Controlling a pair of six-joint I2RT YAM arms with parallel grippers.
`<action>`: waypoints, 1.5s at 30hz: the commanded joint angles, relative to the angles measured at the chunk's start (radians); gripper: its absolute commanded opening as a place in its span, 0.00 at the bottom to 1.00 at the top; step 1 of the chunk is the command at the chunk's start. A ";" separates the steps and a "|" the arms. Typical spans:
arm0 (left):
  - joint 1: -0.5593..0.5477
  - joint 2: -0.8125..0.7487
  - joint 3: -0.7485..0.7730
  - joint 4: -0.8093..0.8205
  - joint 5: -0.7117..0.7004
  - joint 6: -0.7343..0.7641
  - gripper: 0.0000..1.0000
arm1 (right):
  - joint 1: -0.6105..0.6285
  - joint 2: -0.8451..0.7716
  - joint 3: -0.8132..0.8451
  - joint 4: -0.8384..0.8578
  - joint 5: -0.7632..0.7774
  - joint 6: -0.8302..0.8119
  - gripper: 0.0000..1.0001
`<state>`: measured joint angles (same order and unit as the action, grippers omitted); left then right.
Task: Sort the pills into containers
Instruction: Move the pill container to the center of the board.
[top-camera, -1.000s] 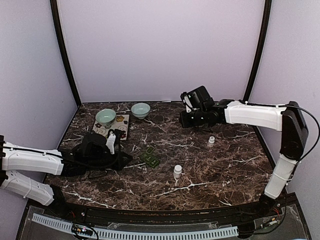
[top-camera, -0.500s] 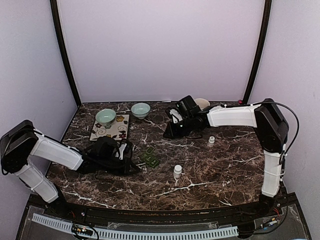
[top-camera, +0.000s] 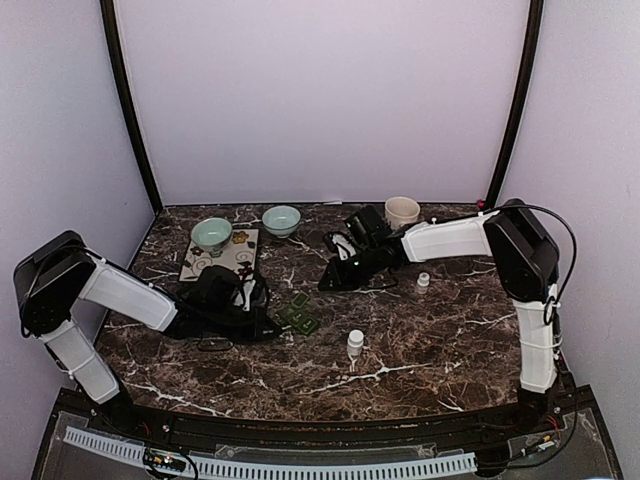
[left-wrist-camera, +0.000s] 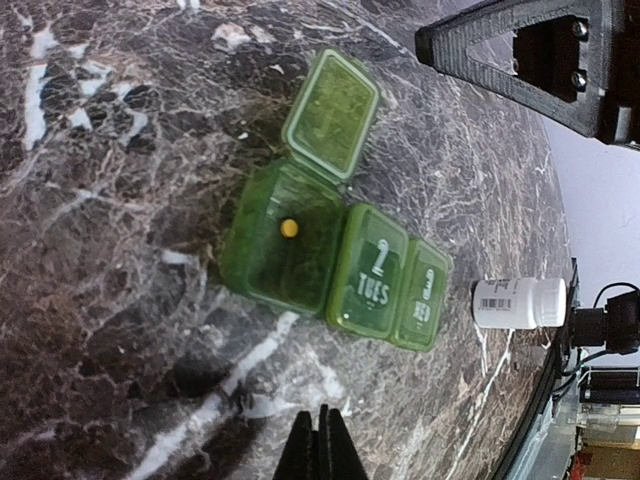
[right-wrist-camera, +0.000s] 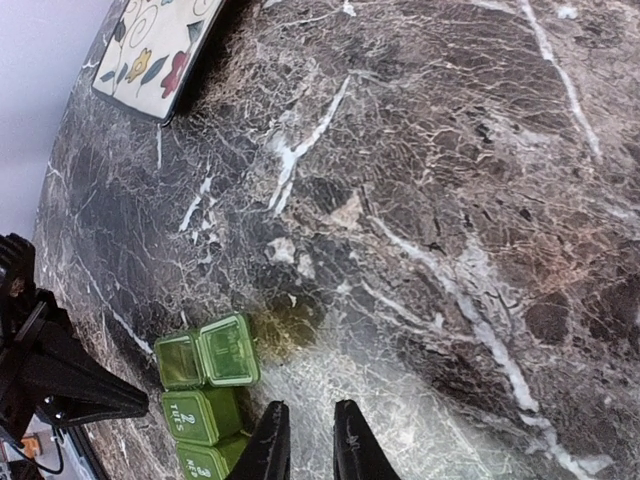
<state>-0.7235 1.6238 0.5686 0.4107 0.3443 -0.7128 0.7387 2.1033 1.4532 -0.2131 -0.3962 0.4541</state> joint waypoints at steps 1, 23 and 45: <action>0.016 0.024 0.036 -0.025 -0.036 0.030 0.00 | -0.001 0.032 0.043 0.051 -0.047 0.006 0.16; 0.047 0.107 0.130 -0.082 -0.075 0.082 0.00 | -0.002 0.116 0.112 0.024 -0.073 -0.002 0.16; 0.063 0.146 0.179 -0.095 -0.052 0.105 0.00 | -0.002 0.097 0.056 0.057 -0.043 0.012 0.10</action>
<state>-0.6693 1.7710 0.7330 0.3405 0.2802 -0.6273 0.7361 2.2238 1.5452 -0.2012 -0.4549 0.4545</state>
